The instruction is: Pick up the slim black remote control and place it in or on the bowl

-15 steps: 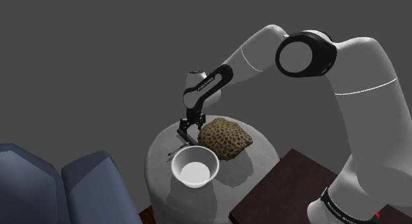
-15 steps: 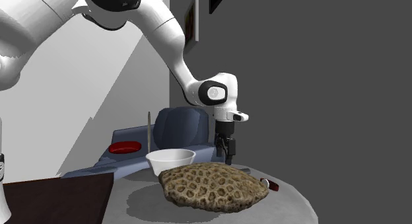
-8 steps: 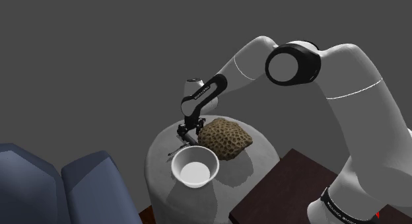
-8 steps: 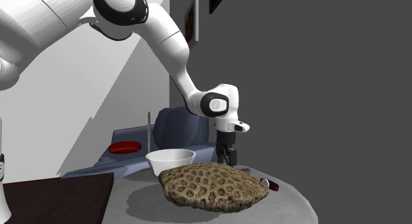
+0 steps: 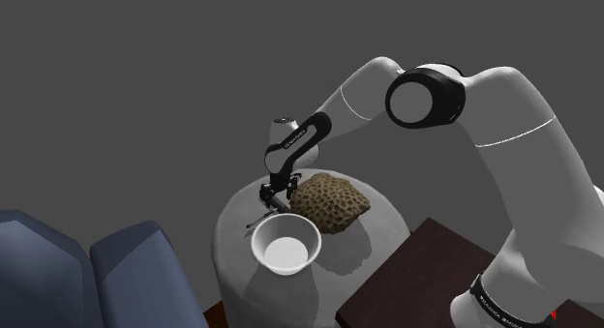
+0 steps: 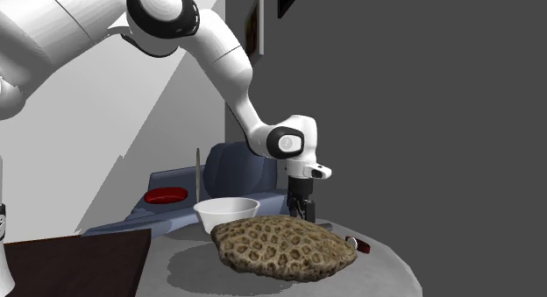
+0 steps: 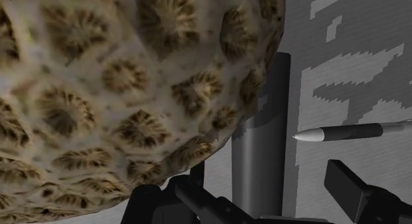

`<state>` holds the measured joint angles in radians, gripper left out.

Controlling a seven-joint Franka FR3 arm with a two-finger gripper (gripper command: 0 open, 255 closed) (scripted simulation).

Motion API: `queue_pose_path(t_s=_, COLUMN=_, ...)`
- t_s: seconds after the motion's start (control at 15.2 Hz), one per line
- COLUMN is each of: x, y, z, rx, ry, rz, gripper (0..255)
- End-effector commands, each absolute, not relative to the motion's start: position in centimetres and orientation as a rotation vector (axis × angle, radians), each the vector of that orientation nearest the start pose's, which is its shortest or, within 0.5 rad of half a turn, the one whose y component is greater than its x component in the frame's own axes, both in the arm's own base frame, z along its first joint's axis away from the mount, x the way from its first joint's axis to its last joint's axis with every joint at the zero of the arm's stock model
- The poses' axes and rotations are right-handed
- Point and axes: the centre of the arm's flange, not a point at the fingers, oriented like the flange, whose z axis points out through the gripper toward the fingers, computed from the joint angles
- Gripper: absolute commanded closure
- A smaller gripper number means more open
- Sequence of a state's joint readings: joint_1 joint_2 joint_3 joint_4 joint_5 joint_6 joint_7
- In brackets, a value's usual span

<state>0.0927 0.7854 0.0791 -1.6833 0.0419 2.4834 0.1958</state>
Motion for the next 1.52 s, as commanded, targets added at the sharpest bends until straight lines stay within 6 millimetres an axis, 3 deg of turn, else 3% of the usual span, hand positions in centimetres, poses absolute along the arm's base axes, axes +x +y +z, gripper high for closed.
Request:
queue_pose_path(t_s=0.0, x=66.4, y=10.9, z=14.1, rx=-3.057, ry=0.126, rz=0.01, gripper=0)
queue_pose_path(t_s=0.07, x=66.3, y=11.0, z=14.1, rx=-3.057, ry=0.126, rz=0.01, gripper=255)
queue_pose_path(t_s=0.66, x=66.4, y=10.9, z=14.1, rx=-3.057, ry=0.126, rz=0.01, gripper=255)
queue_pose_path(t_s=1.45, x=66.4, y=10.9, z=20.4, rx=-3.057, ry=0.126, rz=0.01, gripper=255)
